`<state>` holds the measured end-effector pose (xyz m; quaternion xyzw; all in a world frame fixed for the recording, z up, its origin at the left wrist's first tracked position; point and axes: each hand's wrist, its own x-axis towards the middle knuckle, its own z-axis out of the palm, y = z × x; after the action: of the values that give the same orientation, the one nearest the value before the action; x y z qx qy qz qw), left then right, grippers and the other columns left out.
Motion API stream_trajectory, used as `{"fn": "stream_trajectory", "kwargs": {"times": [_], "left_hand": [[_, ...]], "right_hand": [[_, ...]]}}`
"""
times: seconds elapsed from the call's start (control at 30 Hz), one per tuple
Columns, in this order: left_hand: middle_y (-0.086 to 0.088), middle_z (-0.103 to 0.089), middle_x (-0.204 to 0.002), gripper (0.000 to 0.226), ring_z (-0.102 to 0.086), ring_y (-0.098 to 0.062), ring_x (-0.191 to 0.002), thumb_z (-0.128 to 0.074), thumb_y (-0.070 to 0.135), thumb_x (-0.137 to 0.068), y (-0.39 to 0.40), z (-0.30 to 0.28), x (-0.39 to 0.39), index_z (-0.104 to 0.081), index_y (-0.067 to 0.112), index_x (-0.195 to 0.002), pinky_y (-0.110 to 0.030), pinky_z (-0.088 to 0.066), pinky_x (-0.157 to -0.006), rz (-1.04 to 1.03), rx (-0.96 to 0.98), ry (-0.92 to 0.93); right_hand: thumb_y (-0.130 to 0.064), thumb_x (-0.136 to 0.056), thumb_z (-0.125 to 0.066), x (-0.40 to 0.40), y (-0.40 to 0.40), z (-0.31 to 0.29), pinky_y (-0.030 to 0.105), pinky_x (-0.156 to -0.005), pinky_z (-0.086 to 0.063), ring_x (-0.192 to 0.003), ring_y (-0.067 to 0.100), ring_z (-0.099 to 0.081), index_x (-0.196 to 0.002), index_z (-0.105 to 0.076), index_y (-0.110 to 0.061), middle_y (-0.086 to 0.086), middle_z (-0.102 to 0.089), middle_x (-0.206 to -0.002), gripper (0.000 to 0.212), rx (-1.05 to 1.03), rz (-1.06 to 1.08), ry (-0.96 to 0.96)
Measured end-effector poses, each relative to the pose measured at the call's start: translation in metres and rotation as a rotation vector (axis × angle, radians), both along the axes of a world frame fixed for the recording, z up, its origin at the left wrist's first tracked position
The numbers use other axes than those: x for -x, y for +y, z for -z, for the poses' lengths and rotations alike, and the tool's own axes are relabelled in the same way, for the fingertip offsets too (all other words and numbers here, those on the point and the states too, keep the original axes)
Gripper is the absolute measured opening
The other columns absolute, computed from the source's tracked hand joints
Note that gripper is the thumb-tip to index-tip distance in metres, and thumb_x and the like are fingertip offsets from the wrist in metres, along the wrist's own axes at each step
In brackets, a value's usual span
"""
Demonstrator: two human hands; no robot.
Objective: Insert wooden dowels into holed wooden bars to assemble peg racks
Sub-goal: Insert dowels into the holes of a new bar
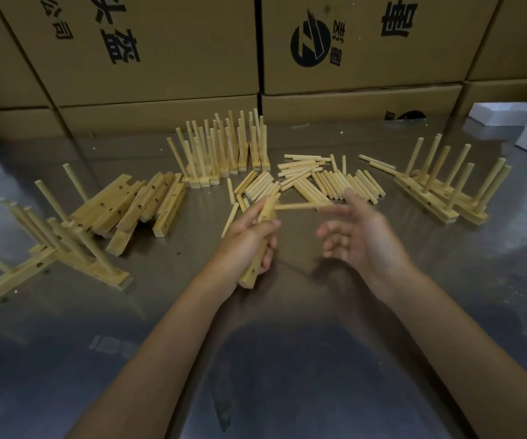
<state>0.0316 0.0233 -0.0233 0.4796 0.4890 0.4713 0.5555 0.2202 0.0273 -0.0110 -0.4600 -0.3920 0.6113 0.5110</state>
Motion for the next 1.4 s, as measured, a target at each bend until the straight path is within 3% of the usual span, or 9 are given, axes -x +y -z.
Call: {"fn": "stream_trajectory", "kwargs": {"times": [0.17,0.27,0.47,0.6,0.9,1.03,1.2,1.3,1.4], "left_hand": [[-0.001,-0.053,-0.061,0.016,-0.041,-0.009,-0.041,-0.046,0.021,-0.103,0.012,-0.003,0.024,-0.055,0.018,-0.116,-0.018,-0.032,-0.037,-0.321,0.118,-0.34],[-0.002,-0.05,-0.06,0.015,-0.039,-0.01,-0.041,-0.041,0.026,-0.104,0.016,-0.003,0.035,-0.052,0.016,-0.101,-0.018,-0.029,-0.035,-0.397,0.156,-0.524],[-0.003,-0.049,-0.058,0.025,-0.038,-0.012,-0.041,-0.035,0.031,-0.104,0.016,-0.005,0.04,-0.051,0.014,-0.094,-0.02,-0.03,-0.035,-0.382,0.189,-0.589],[-0.003,-0.047,-0.057,0.028,-0.038,-0.012,-0.04,-0.034,0.031,-0.105,0.017,-0.006,0.038,-0.049,0.014,-0.089,-0.019,-0.028,-0.034,-0.371,0.206,-0.585],[-0.003,-0.048,-0.063,0.028,-0.038,-0.013,-0.043,-0.036,0.03,-0.104,0.013,-0.007,0.035,-0.053,0.012,-0.091,-0.021,-0.031,-0.034,-0.319,0.18,-0.492],[-0.003,-0.051,-0.064,0.029,-0.04,-0.014,-0.044,-0.035,0.031,-0.104,0.009,-0.008,0.03,-0.055,0.012,-0.095,-0.021,-0.033,-0.037,-0.264,0.179,-0.408],[-0.001,-0.054,-0.064,0.029,-0.042,-0.013,-0.044,-0.037,0.032,-0.103,0.0,-0.01,0.02,-0.059,0.014,-0.097,-0.021,-0.034,-0.039,-0.204,0.14,-0.327],[0.001,-0.056,-0.065,0.029,-0.044,-0.012,-0.046,-0.042,0.035,-0.102,-0.005,-0.012,0.012,-0.061,0.014,-0.098,-0.022,-0.036,-0.042,-0.171,0.118,-0.28],[0.0,-0.056,-0.07,0.031,-0.046,-0.012,-0.049,-0.046,0.037,-0.101,-0.007,-0.01,0.005,-0.062,0.011,-0.101,-0.022,-0.037,-0.044,-0.159,0.087,-0.232]], "right_hand": [[-0.018,-0.095,-0.057,0.015,0.005,0.028,0.028,-0.065,-0.049,-0.072,0.012,-0.06,-0.102,-0.063,-0.022,-0.006,-0.064,-0.08,0.009,-0.281,0.079,-0.76],[-0.031,-0.09,-0.058,0.04,0.018,0.035,0.029,-0.07,-0.043,-0.081,0.006,-0.057,-0.104,-0.057,-0.036,-0.016,-0.056,-0.084,0.015,-0.441,0.016,-1.153],[-0.061,-0.079,-0.066,0.081,0.05,0.028,0.025,-0.061,-0.028,-0.078,0.004,-0.048,-0.091,-0.056,-0.035,-0.019,-0.048,-0.08,0.031,-0.454,0.006,-1.201],[-0.043,-0.082,-0.069,0.076,0.05,0.031,0.028,-0.07,-0.042,-0.079,0.005,-0.054,-0.082,-0.064,-0.033,-0.015,-0.055,-0.082,0.011,-0.402,0.024,-1.121],[-0.015,-0.089,-0.067,0.036,0.015,0.018,0.022,-0.059,-0.053,-0.07,0.008,-0.064,-0.089,-0.072,-0.011,0.003,-0.071,-0.084,0.007,-0.147,0.29,-0.135],[-0.019,-0.089,-0.069,0.029,0.008,-0.004,0.029,-0.071,-0.058,-0.083,0.012,-0.068,-0.092,-0.072,-0.009,0.002,-0.075,-0.091,0.01,-0.193,0.321,-0.004],[-0.018,-0.098,-0.058,0.04,-0.007,-0.018,0.027,-0.068,-0.057,-0.072,0.015,-0.071,-0.1,-0.062,-0.009,0.006,-0.074,-0.078,0.01,-0.454,0.234,-0.163],[-0.029,-0.103,-0.048,0.046,-0.017,-0.01,0.025,-0.05,-0.041,-0.054,0.005,-0.053,-0.102,-0.053,-0.026,-0.003,-0.061,-0.068,0.006,-0.716,0.077,-0.633],[-0.027,-0.102,-0.043,0.051,-0.022,-0.004,0.025,-0.055,-0.031,-0.072,0.001,-0.052,-0.11,-0.05,-0.034,-0.016,-0.057,-0.092,0.012,-0.855,-0.016,-1.144]]}}
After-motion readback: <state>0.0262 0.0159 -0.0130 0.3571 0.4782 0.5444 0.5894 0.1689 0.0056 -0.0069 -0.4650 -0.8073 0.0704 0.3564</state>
